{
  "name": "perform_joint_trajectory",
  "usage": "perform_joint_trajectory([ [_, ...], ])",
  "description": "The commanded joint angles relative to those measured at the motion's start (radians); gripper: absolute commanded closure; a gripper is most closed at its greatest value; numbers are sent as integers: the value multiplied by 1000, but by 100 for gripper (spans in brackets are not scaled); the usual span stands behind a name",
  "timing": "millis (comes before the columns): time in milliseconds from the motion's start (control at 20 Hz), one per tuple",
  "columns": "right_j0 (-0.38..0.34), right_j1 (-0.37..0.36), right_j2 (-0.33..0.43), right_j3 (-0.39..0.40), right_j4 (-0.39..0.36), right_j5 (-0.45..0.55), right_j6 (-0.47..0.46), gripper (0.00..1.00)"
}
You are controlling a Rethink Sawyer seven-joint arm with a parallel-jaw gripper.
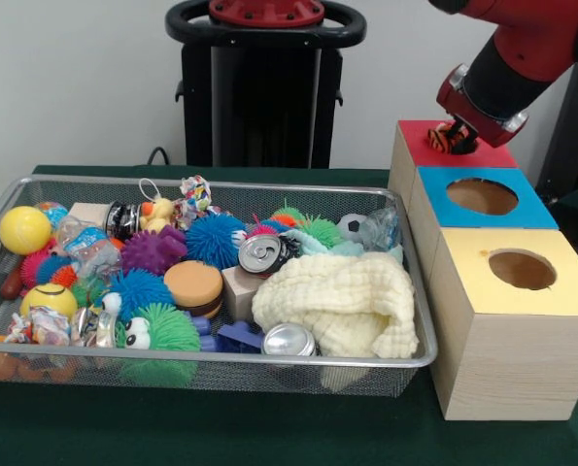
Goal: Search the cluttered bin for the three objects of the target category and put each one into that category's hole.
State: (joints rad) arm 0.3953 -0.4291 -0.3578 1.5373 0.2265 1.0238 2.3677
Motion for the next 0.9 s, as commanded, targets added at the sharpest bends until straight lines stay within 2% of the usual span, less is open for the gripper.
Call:
perform_joint_trajectory([
  [50, -21, 159, 3, -35, 32, -433, 328, 100],
  [200, -17, 160, 10, 0, 59, -523, 331, 100],
  [350, -20, 156, 31, 55, 74, -659, 327, 100],
  [500, -42, 141, 70, 112, 65, -766, 286, 100],
  [600, -64, 120, 97, 152, 26, -807, 217, 100],
  [800, -45, 97, 53, 164, -115, -786, 79, 100],
  [900, -28, 101, 30, 160, -152, -796, 73, 100],
])
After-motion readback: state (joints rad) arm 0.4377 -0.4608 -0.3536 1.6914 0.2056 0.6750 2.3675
